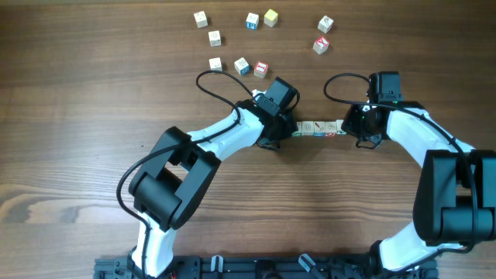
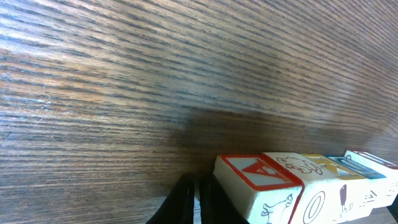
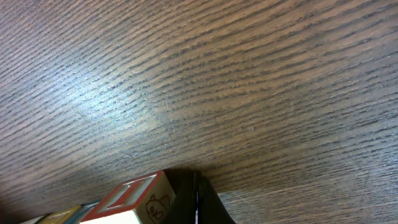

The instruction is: Form a horizontal line

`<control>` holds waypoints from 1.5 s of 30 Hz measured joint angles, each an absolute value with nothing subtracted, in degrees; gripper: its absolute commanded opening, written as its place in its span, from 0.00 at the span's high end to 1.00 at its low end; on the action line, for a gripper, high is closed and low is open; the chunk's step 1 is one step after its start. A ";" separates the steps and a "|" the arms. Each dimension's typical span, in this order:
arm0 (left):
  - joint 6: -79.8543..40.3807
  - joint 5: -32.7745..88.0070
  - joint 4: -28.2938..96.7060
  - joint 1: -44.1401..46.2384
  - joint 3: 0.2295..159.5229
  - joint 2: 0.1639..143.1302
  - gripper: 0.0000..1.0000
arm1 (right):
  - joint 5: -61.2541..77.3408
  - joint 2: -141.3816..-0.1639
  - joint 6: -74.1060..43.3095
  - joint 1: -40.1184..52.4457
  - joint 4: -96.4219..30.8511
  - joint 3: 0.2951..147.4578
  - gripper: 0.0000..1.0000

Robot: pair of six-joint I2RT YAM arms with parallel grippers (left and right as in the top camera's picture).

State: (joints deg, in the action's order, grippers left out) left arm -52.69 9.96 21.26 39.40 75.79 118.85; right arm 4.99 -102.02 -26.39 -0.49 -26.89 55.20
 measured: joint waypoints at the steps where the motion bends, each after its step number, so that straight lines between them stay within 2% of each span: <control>1: -52.69 9.96 21.26 39.40 75.79 118.85 0.91 | 5.02 -102.02 -26.39 -0.49 -26.89 55.20 0.96; 22: -52.69 7.66 25.26 39.31 76.14 118.50 0.94 | 1.04 -102.02 -26.39 -0.43 -28.88 55.20 0.96; 30: -52.69 6.96 27.29 36.51 76.25 118.17 0.95 | -2.15 -102.06 -26.55 -0.91 -26.50 55.40 0.96; 38: -52.69 6.31 27.68 33.56 76.31 118.06 0.94 | 7.38 -102.08 -23.99 -1.28 -23.35 57.21 0.96; 45: -52.69 5.85 27.68 33.58 76.36 118.06 0.94 | 10.09 -102.10 -23.92 -1.30 -20.73 57.21 0.96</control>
State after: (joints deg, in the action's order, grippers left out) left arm -52.69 5.85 27.68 33.58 76.36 118.06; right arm 10.09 -102.10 -23.92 -1.30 -20.73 57.21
